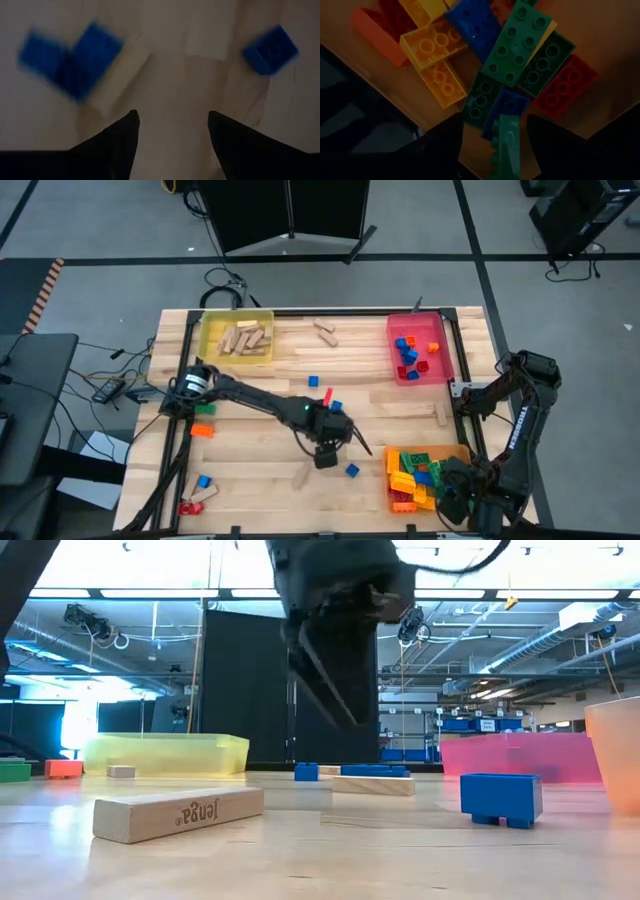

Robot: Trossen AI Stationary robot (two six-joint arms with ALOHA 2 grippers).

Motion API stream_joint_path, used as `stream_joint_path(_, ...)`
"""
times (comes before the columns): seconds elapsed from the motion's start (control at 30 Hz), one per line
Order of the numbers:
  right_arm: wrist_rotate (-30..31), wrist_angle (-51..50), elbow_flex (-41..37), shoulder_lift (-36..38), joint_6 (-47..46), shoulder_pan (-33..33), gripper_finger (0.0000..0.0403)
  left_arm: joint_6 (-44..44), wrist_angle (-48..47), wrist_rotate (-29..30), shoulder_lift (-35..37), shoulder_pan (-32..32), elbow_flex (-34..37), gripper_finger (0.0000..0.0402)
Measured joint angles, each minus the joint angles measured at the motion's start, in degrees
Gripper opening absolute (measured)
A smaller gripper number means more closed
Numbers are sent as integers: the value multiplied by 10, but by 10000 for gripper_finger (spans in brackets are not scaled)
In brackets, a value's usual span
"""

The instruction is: Sort blocks by size

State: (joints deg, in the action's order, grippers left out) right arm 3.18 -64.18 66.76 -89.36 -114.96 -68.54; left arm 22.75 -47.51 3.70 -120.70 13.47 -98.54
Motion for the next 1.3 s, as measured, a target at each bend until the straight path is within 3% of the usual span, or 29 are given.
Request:
stream_joint_path(0.2,3,0,0,0,-42,12,234,-293,5,-5,0,-24,4,243)
stream_joint_path(0.43,4,0,0,0,-107,19,228,-463,4,-45,0,-39,4,243)
stream_joint_path(0.57,4,0,0,0,-145,20,227,-501,10,-77,-6,-48,4,243)
stream_joint_path(0.77,4,-1,0,0,-155,28,229,-512,21,-79,-34,-56,4,243)
stream_joint_path(0.93,4,3,0,0,-156,38,225,-516,32,-24,-50,-67,5,243)
stream_joint_path(1.1,4,5,0,0,-155,44,226,-513,30,-18,-53,-87,4,243)
stream_joint_path(1.3,4,5,0,0,-154,49,224,-508,22,-56,-53,-101,4,243)
